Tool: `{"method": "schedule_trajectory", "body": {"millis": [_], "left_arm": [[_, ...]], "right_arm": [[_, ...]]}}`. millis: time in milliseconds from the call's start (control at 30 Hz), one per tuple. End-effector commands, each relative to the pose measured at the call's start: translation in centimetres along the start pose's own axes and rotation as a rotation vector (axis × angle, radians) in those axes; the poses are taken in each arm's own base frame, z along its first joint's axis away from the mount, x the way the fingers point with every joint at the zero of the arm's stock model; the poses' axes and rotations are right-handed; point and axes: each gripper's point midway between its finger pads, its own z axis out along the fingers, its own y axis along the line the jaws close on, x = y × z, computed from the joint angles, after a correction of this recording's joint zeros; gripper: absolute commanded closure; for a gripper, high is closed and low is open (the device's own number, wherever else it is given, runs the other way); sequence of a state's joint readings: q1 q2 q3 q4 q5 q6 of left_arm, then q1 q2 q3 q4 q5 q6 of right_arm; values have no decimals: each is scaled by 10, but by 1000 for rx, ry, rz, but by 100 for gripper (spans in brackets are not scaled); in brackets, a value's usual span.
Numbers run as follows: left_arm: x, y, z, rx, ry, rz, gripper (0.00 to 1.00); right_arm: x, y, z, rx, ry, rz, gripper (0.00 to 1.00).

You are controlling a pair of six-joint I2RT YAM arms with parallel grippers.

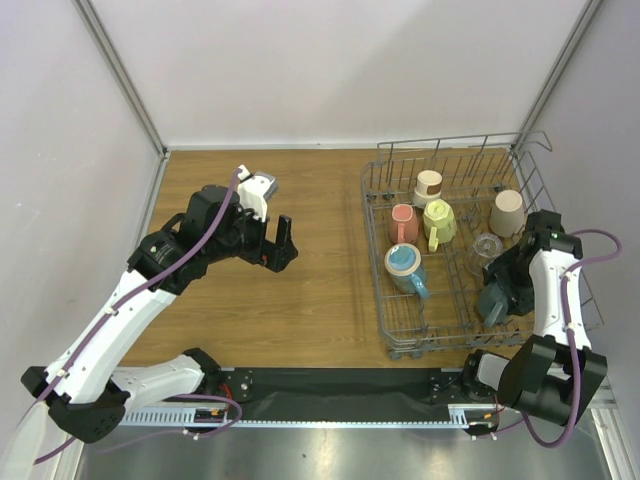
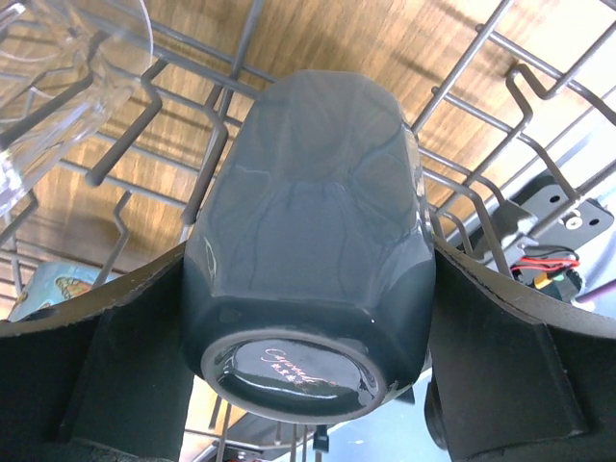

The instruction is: Load the cups into the dish rack

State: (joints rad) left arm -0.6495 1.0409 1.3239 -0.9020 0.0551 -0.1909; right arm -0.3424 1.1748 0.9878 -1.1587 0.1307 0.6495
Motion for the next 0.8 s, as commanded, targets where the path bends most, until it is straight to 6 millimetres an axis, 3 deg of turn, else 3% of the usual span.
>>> {"method": "schedule_trajectory", "body": {"millis": [0,367,467,667,767], "left_arm": [[-10,3,-6,-16,-27,3,0],[-12,5,1,-17,-19,4,0],[-13,3,3,-9,-14,4,0],[-14,1,9,6,-7,8,0],[-13,-1,12,12,-1,6,0]], "right_arm": [[-25,18,4,-67,-105,7,99],[-15,13,9,-47,-66,2,61],[-9,9,8,-35,-35,1,48],[-10,9,-5,-34,-32,-3,10],[-13,10,-13,-36,-35,-14,4]]}}
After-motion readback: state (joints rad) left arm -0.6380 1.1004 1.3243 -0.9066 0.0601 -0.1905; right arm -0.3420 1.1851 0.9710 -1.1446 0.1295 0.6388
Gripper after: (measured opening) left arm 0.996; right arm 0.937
